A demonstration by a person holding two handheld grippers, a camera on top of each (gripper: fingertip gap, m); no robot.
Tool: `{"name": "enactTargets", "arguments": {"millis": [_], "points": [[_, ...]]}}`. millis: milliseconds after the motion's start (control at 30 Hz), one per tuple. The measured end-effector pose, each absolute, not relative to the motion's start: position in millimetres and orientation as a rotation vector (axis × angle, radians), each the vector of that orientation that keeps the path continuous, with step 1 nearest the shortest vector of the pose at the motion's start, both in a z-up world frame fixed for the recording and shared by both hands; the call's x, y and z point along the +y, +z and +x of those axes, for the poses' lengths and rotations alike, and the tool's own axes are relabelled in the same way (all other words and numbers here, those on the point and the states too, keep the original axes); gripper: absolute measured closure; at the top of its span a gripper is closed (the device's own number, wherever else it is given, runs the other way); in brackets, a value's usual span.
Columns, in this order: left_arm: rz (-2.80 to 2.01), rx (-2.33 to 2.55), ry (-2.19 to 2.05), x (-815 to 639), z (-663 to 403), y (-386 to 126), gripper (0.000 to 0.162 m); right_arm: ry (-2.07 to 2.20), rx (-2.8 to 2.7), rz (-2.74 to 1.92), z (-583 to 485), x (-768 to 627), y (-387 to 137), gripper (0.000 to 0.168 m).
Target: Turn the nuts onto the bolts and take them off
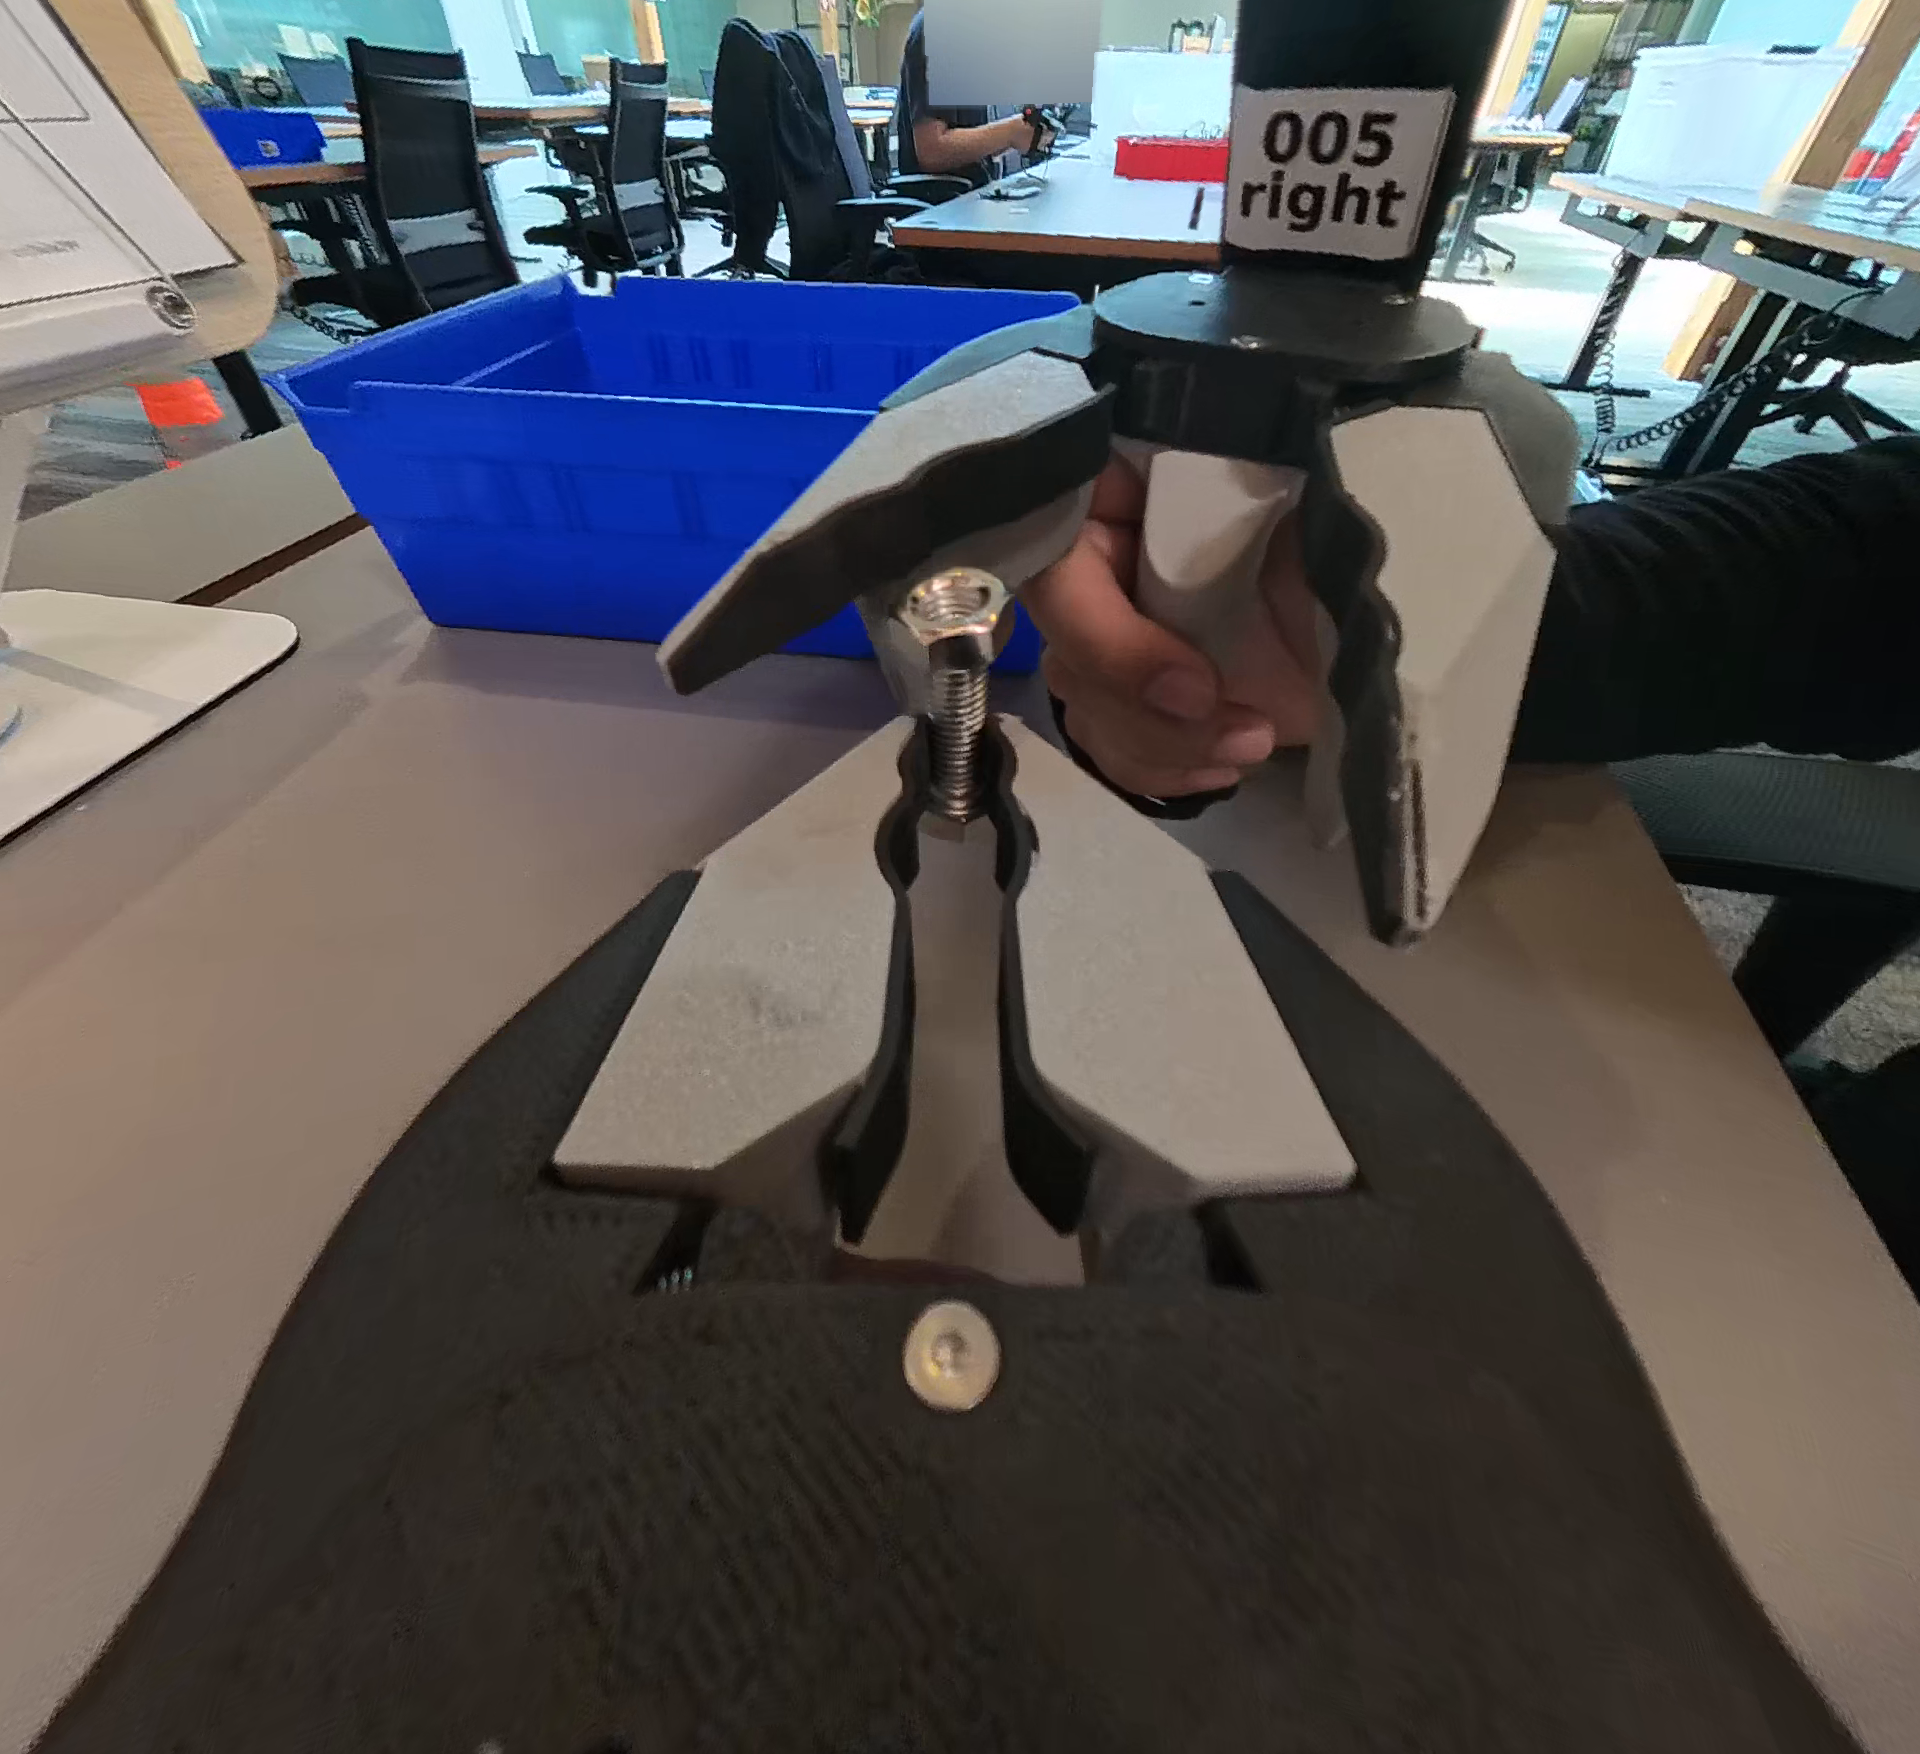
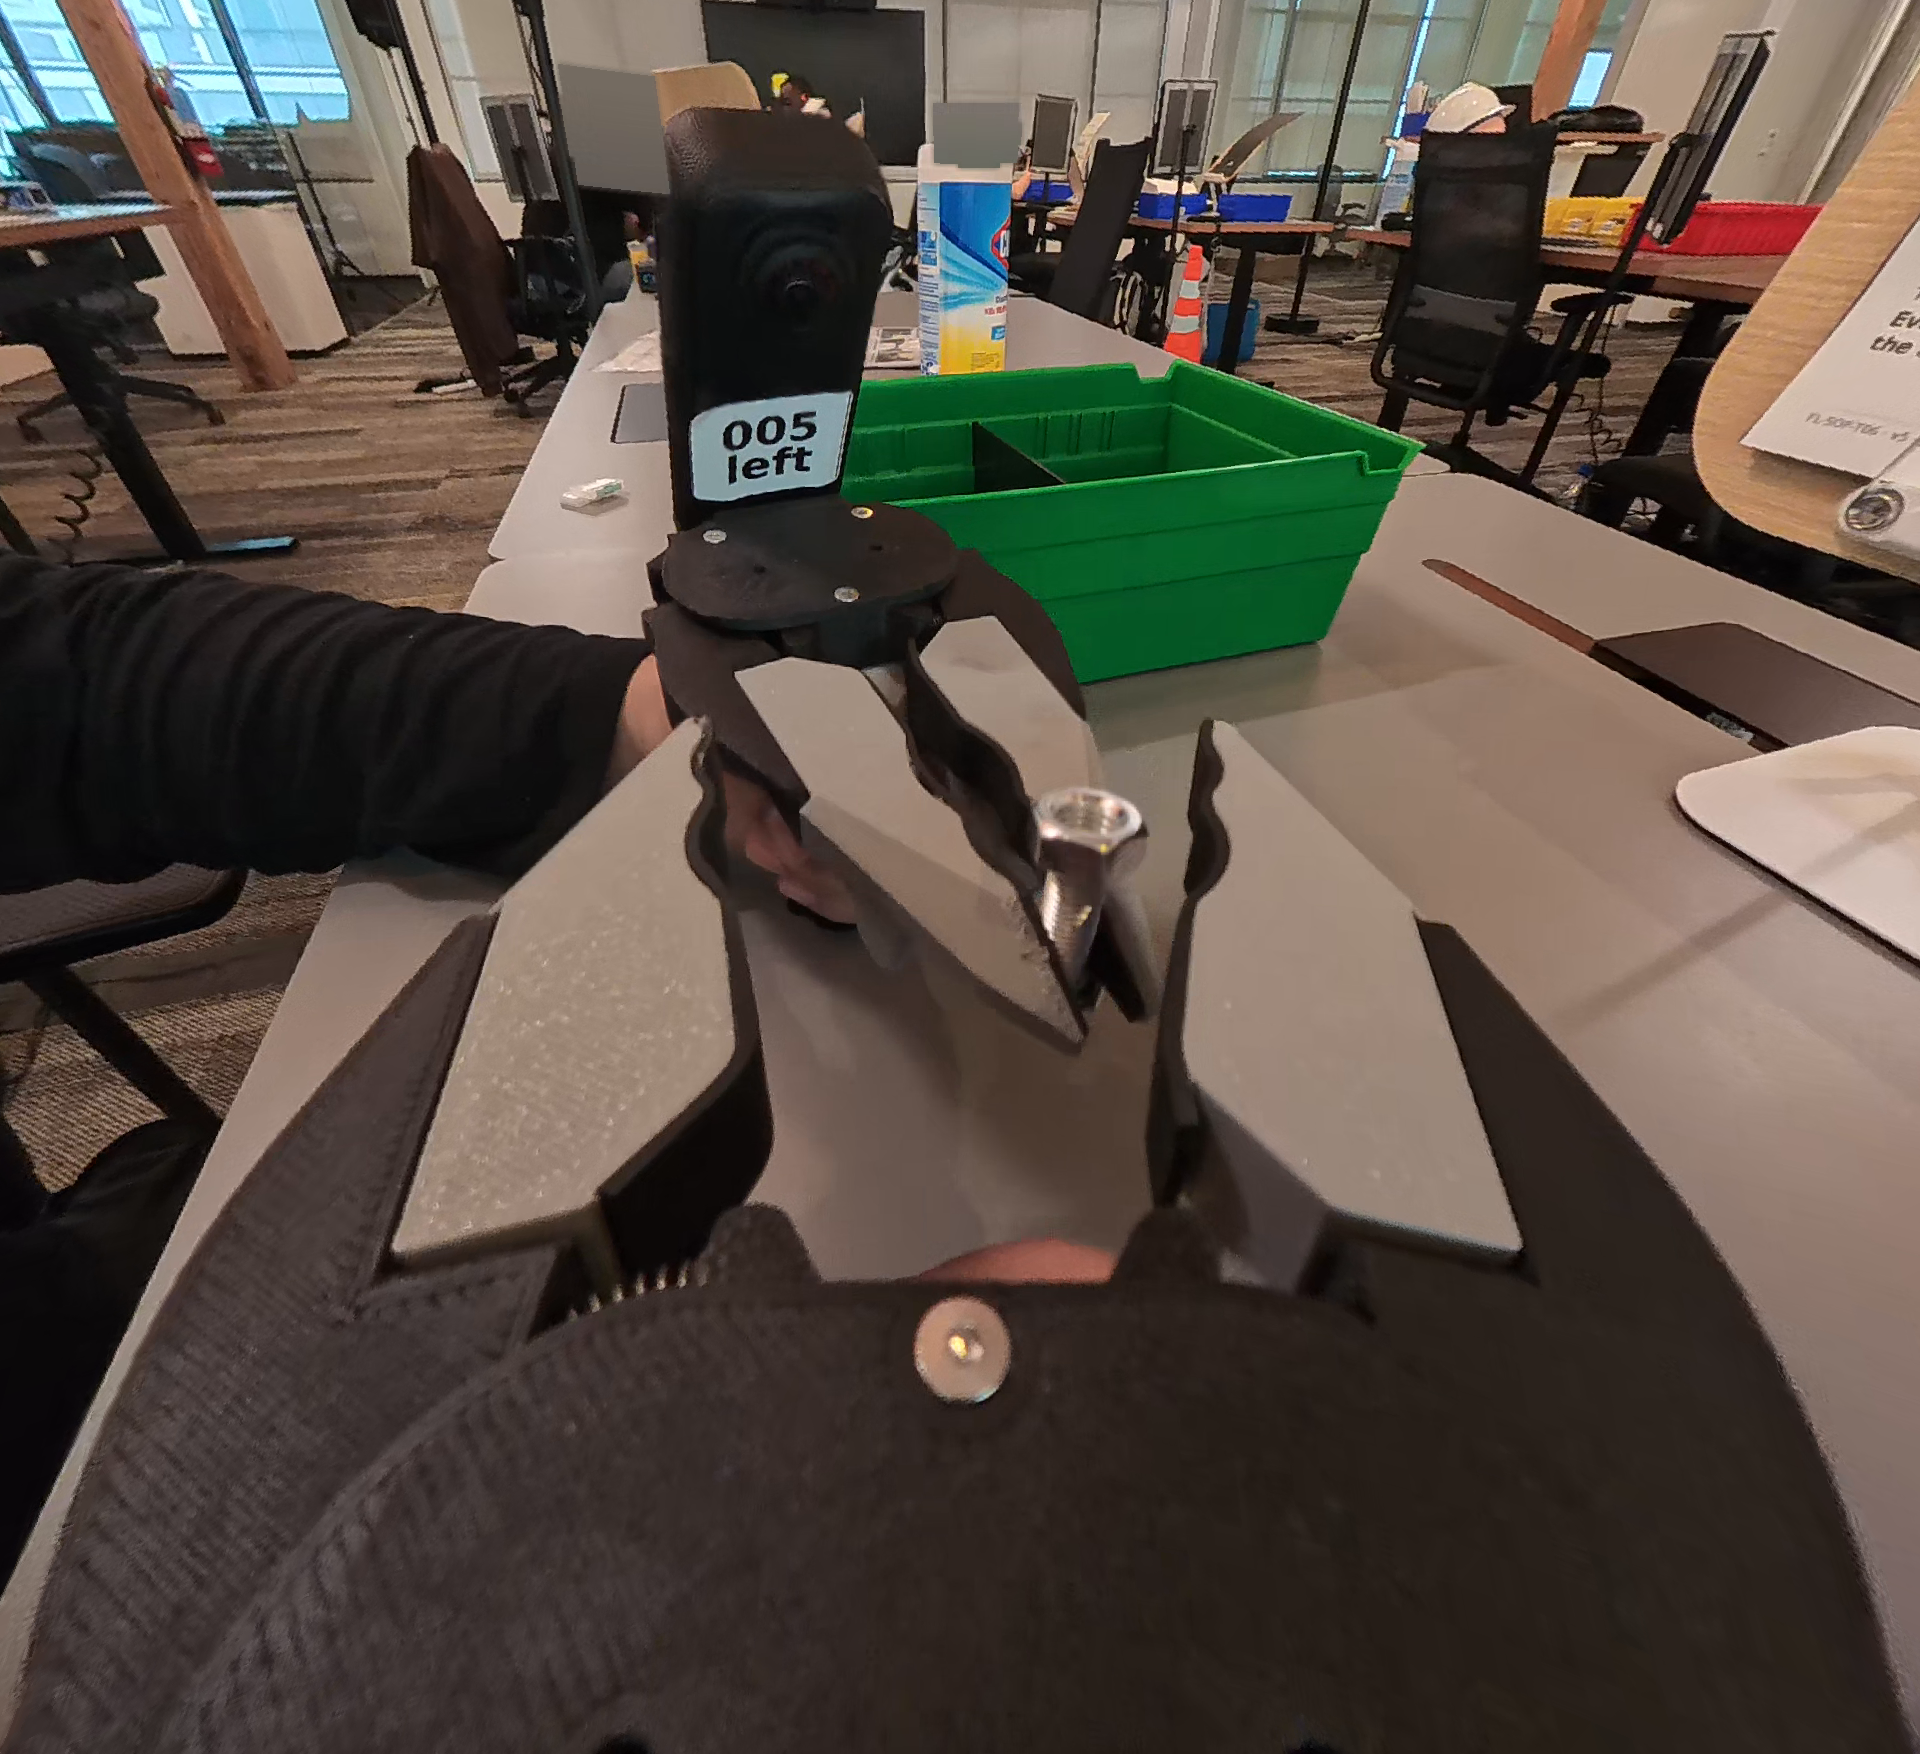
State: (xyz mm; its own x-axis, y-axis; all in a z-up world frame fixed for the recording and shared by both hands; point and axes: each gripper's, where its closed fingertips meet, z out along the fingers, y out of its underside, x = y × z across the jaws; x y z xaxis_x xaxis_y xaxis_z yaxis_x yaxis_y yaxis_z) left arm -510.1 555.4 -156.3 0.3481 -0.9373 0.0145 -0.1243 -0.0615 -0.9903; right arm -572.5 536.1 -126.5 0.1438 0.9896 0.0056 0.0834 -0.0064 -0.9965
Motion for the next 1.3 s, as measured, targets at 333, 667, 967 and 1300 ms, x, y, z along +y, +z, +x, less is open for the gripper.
{"name": "enactTargets", "arguments": {"millis": [333,667,967,1300], "points": [[-1.496,0.987,-0.886,561.2,-514.5,-156.0,0.156,0.924,-1.104,-1.252,-550.0,545.3,-103.3,0.132],[-1.486,1.002,-0.894,558.6,-513.0,-155.7,0.156,1.131,-1.064,-1.445,-539.3,556.7,-115.0,0.134],[-1.448,1.001,-0.938,552.9,-512.5,-148.3,0.156,1.130,-1.129,-1.376,-536.9,548.1,-111.1,0.150],[-1.441,1.017,-0.935,550.5,-511.1,-148.5,0.156,1.129,-1.159,-1.376,-539.6,545.3,-115.2,0.151]]}}
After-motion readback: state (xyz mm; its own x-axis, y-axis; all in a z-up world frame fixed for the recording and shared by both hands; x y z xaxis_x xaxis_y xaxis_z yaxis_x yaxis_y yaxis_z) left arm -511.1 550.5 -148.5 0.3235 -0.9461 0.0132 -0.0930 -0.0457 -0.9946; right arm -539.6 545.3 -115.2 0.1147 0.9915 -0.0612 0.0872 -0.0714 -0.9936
